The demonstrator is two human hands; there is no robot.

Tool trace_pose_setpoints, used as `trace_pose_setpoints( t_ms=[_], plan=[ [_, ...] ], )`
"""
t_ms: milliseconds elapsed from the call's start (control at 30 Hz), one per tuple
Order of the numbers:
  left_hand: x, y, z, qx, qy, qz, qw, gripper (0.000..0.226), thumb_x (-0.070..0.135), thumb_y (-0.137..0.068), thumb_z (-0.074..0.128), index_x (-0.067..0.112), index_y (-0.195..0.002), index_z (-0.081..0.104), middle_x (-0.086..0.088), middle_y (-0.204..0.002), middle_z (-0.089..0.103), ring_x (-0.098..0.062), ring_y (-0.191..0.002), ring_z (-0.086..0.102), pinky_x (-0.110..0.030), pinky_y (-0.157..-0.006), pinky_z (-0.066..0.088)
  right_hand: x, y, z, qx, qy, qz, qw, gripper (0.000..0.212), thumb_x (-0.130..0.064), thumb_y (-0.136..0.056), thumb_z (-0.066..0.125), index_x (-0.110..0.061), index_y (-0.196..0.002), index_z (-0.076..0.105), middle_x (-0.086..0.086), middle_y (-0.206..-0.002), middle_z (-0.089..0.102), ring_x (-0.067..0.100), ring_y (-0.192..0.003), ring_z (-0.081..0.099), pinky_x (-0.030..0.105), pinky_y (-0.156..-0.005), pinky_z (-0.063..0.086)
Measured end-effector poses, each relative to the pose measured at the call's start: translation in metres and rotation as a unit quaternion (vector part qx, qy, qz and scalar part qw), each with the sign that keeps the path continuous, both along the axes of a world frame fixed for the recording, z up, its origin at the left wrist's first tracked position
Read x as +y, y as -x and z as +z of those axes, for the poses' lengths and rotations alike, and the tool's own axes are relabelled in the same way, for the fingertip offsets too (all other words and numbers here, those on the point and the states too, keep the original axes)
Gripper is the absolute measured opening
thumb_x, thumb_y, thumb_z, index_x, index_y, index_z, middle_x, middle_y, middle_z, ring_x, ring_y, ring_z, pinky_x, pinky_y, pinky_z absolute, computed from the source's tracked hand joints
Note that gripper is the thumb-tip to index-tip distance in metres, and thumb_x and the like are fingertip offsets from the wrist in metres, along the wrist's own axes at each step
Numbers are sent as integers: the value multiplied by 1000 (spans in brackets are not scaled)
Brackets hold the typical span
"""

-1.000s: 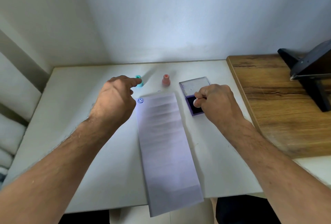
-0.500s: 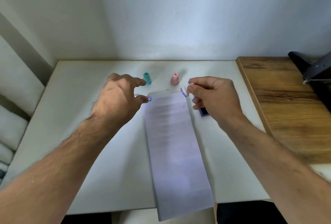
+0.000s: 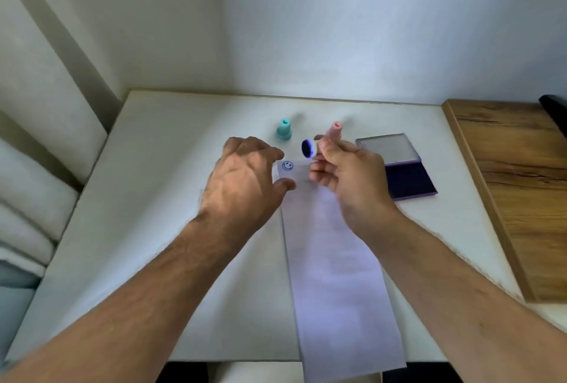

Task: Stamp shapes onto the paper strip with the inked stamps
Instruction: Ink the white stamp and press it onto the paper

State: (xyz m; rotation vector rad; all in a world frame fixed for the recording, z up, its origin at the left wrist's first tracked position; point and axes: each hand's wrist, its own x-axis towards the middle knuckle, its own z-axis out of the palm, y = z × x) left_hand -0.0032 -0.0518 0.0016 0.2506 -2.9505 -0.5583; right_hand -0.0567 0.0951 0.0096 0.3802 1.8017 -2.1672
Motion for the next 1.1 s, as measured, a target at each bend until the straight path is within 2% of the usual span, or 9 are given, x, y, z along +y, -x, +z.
trace_pose_setpoints(
  t_ms=[67, 100, 233, 400, 667, 1100],
  plan=[
    [1, -1, -2, 9, -5, -11, 1000, 46, 47, -84, 68, 24, -124, 64, 1, -122, 62, -23, -122, 42, -27, -102, 34, -1, -1, -5, 121, -154, 4, 981, 15, -18, -84, 73, -15, -98, 76, -5, -83, 75, 12, -75, 69, 36, -78, 60],
    [2, -1, -3, 16, -8, -16, 1000, 44, 45, -85, 67, 22, -122, 66, -1, -121, 63, -25, -121, 43, -28, -102, 35, -2, -2, -6, 151, -194, 1, 969, 21, -22, -80, 76, -17, -101, 77, -8, -86, 76, 8, -82, 71, 36, -83, 59],
    [2, -2, -5, 5, 6, -25, 1000, 45, 45, -89, 61, 22, -128, 62, -1, -133, 57, -23, -128, 38, -29, -105, 33, -6, -4, -9, 183, -268, 6, 946, 26, -25, -78, 79, -19, -103, 76, -13, -85, 76, -2, -81, 70, 26, -89, 56],
    [-1, 1, -7, -30, 19, -28, 999, 52, 48, -88, 59, 26, -135, 54, 4, -139, 50, -20, -132, 34, -33, -108, 36, -5, 0, -17, 210, -303, 28, 929, 24, -25, -77, 79, -24, -101, 76, -14, -79, 73, -3, -78, 68, 13, -80, 52],
    [-6, 4, -5, -39, 32, -25, 998, 48, 46, -85, 64, 31, -131, 58, 7, -140, 49, -17, -135, 30, -32, -109, 33, -5, 4, -22, 233, -339, 45, 910, 23, -26, -78, 79, -24, -100, 76, -15, -81, 73, -5, -79, 66, 6, -75, 50],
    [-5, 6, -4, -58, 48, -29, 997, 43, 44, -87, 64, 27, -126, 64, 7, -143, 47, -18, -137, 28, -31, -108, 27, -10, -2, -25, 285, -403, 64, 867, 24, -24, -82, 77, -19, -105, 74, -8, -88, 76, 2, -80, 69, 18, -80, 56]
  ],
)
